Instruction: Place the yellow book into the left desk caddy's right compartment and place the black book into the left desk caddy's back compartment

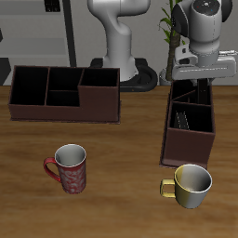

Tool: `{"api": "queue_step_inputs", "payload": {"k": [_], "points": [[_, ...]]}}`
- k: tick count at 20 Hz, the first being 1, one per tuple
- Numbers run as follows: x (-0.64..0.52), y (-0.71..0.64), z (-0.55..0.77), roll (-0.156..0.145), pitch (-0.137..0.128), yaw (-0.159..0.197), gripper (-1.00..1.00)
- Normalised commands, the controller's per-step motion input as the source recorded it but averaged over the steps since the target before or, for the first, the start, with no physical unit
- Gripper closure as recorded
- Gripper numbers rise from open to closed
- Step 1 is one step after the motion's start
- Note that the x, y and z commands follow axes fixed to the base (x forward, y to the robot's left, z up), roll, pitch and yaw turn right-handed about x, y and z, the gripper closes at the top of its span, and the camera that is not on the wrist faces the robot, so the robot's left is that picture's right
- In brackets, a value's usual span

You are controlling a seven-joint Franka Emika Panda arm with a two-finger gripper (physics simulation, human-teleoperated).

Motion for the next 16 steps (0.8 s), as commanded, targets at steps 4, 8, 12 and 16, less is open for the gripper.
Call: {"api": "queue_step_inputs", "payload": {"k": [4,8,12,16], "points": [[0.03,-0.01,-0.20,0.005,0.039,-0.004,1.00],[0.07,-0.02,-0.32,-0.007,0.058,0.001,1.00],[0.04,-0.02,-0.26,0.015,0.062,-0.026,-1.00],[-0.01,-0.02,-0.09,0.016,0.017,-0.006,-1.00]]}}
